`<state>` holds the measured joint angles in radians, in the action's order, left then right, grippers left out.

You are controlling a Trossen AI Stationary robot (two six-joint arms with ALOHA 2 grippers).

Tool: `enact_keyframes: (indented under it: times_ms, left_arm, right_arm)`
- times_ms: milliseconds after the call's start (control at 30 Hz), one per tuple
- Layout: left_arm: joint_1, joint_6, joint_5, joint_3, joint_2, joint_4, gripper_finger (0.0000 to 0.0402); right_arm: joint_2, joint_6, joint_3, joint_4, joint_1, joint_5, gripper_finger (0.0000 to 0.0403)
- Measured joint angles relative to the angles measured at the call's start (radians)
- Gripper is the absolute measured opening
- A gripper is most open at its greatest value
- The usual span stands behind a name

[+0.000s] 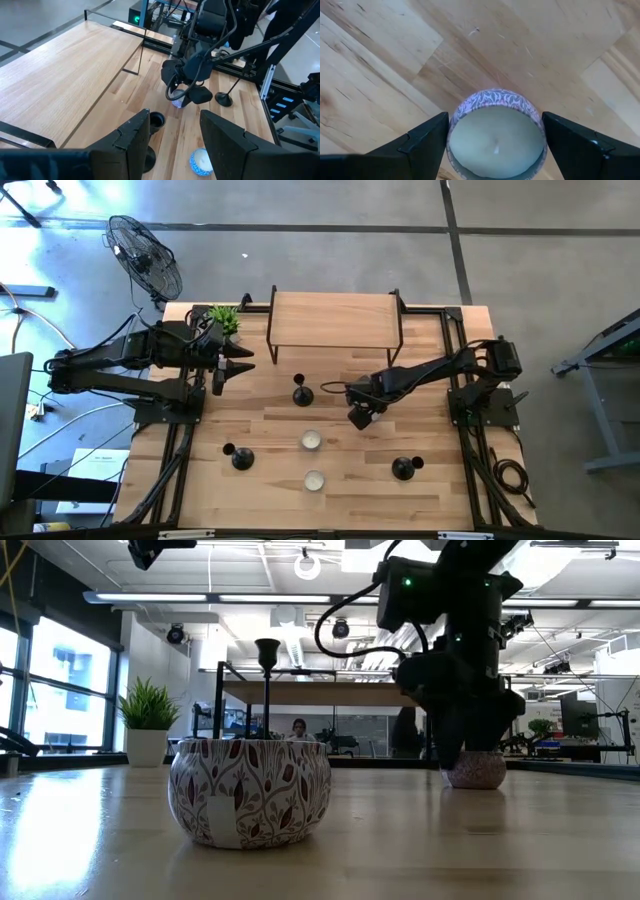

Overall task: Pick & Place candle stick holders
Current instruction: Put the top red patterned scented candle on the shelf

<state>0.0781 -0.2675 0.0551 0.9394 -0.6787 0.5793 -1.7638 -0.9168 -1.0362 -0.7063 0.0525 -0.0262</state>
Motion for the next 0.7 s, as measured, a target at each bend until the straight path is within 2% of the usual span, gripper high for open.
enact_keyframes:
  times_ms: [700]
  left_arm:
    - [0.0,0.0,0.0,0.0,0.0,0.0,0.0173]
  right_arm:
    - [-0.001,0.001,0.003,-0.017,0.0,-0.034,0.0307]
